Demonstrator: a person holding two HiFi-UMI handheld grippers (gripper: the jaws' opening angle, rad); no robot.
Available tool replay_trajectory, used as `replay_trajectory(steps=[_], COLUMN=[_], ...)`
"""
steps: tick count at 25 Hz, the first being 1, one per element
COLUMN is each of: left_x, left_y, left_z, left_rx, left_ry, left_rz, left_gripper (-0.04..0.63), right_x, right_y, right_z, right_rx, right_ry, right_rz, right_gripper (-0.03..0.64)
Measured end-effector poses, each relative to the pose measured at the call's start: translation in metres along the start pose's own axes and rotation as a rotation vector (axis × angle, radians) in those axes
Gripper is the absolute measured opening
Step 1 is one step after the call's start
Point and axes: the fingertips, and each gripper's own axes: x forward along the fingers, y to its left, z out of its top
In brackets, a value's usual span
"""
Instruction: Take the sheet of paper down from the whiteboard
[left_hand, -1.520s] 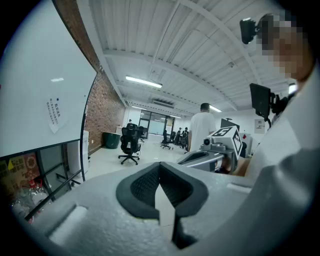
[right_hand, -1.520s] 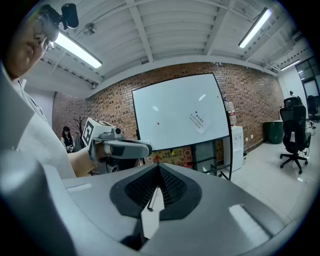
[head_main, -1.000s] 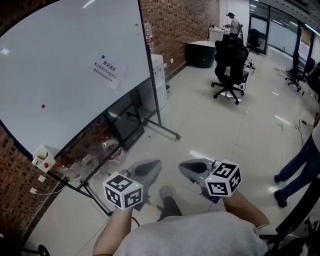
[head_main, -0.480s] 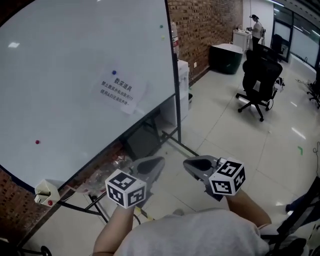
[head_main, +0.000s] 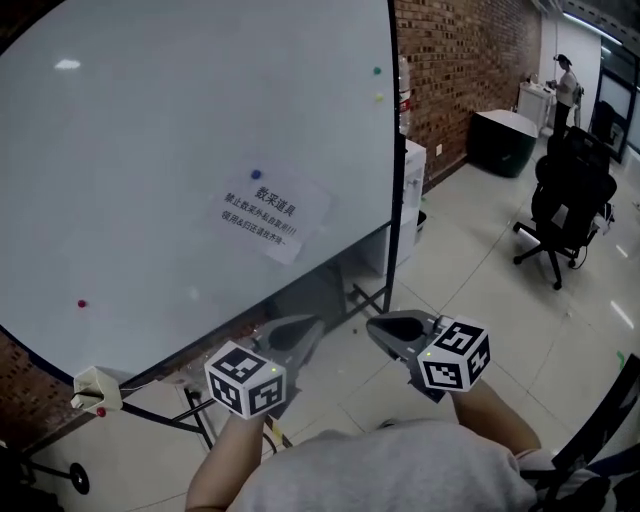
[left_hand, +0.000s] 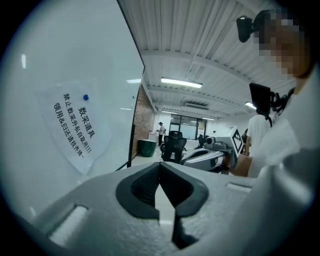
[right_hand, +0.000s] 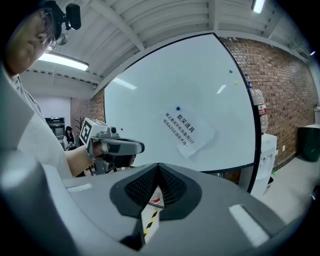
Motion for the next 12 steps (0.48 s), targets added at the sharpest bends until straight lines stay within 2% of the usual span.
replay_trajectory(steps=[12], left_x=[0.055], left_y=[0.042], left_z=[0.019], left_rx=[-0.069], left_ry=[-0.042], left_rz=[0.224], left_gripper=[0.0], right_x=[0.036], right_y=[-0.078], right_z=[0.025], right_rx=[-0.062], right_ry=[0.07], right_rz=[0.242], right_gripper=[-0.002])
